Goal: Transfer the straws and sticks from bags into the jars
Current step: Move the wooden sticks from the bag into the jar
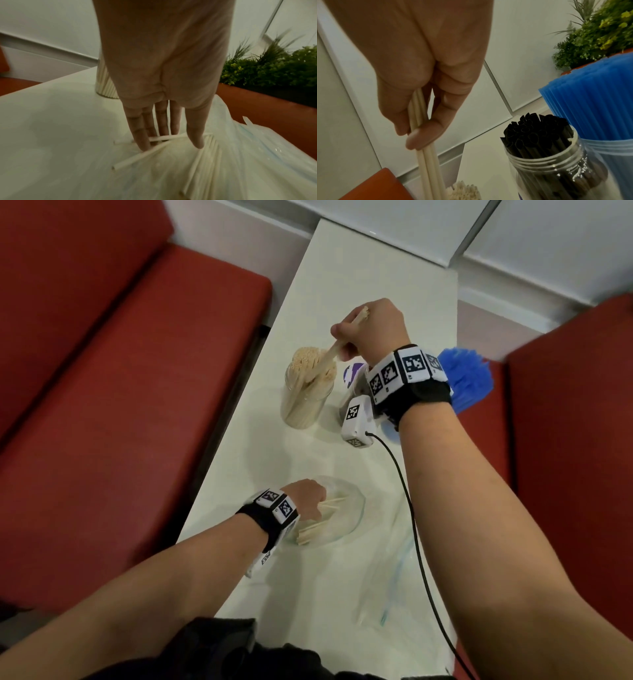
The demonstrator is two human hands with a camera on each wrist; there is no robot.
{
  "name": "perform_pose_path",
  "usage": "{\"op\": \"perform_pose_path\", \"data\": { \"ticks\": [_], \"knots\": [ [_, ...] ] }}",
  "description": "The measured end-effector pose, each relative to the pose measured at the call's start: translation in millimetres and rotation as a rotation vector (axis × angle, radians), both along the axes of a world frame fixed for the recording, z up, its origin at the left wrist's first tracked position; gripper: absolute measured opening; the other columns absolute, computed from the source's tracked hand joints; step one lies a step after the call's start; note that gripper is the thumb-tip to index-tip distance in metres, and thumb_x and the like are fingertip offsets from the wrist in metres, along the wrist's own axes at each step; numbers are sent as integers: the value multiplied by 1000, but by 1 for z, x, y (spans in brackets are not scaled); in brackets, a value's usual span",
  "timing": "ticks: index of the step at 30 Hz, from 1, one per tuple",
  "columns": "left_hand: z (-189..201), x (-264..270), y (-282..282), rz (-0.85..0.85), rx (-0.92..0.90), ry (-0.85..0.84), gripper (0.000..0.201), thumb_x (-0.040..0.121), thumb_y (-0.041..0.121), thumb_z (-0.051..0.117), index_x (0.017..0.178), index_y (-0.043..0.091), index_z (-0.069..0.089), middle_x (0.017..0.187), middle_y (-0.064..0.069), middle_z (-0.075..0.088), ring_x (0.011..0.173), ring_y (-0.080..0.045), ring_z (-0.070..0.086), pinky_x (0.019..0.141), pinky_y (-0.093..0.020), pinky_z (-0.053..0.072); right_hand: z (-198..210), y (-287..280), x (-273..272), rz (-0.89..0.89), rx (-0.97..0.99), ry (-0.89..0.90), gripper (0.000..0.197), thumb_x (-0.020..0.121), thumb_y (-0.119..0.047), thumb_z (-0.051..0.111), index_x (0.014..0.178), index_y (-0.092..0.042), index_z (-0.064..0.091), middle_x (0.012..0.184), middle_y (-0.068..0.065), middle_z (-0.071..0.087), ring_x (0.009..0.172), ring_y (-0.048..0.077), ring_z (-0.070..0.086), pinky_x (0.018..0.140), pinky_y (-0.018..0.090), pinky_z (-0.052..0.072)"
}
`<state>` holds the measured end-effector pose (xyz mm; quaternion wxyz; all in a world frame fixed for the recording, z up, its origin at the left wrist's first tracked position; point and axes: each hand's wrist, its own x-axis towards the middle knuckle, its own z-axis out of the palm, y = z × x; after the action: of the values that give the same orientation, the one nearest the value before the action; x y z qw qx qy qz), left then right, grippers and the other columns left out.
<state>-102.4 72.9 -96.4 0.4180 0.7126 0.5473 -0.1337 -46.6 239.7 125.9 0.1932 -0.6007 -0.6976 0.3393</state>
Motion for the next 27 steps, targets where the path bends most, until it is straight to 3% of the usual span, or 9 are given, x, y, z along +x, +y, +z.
{"op": "perform_pose_path", "data": {
  "ticks": [3,6,9,14,16,18,22,24,27],
  "knots": [
    [-6,4,-7,-70,46,84,61,87,42,72,137,13,53,133,-9,55,123,-31,53,99,-41,46,-11,6,-4,24,-24,-42,6,87,-13,70,84,-7,69,73,15,74,60,22,70,72,33,62],
    [-11,10,-13,-143,139,205,70,82,54,72,138,19,48,134,-5,50,126,-29,47,98,-46,38,-34,5,-11,70,-3,-120,3,87,-16,72,87,-13,69,82,8,73,66,19,67,70,29,60],
    [-13,13,-15,-200,216,276,66,85,47,69,139,19,44,137,-5,48,125,-28,46,101,-48,33,-61,1,-17,94,137,-131,30,84,-8,69,112,-19,64,94,0,62,88,20,63,73,29,50],
    [-12,13,-18,-229,250,314,44,90,23,62,131,15,47,129,-6,54,114,-27,57,104,-45,32,-97,-10,-34,268,228,-112,67,85,7,53,147,-18,44,127,10,56,117,24,53,96,25,39],
    [-12,11,-16,-251,255,306,42,89,21,63,128,15,49,126,-6,56,112,-26,59,104,-43,33,-110,-13,-37,325,265,-132,64,91,4,50,152,-14,39,144,14,48,136,30,43,114,34,32],
    [-11,10,-14,-278,251,306,40,90,24,64,126,14,51,123,-5,58,111,-25,61,103,-42,32,-122,-15,-35,343,281,-214,50,103,-9,40,153,-17,37,158,12,35,150,31,24,122,40,16],
    [-12,10,-9,-307,202,295,23,93,25,65,113,15,60,109,-2,66,101,-24,64,102,-40,30,-134,-15,-34,368,313,-416,48,109,-28,26,157,-20,29,166,4,22,155,25,7,125,44,1],
    [-11,11,-6,-340,179,299,15,94,22,63,107,15,62,104,-2,68,95,-24,64,102,-41,30,-134,-12,-38,329,332,-461,55,107,-27,26,160,-17,18,168,3,14,156,25,1,124,49,-3],
    [-9,12,-3,-379,174,289,14,97,16,56,108,13,63,107,-4,68,100,-26,63,103,-40,32,-134,-12,-43,284,424,-476,64,102,-24,29,161,-13,7,169,4,7,156,27,-1,124,52,-2]
  ]
}}
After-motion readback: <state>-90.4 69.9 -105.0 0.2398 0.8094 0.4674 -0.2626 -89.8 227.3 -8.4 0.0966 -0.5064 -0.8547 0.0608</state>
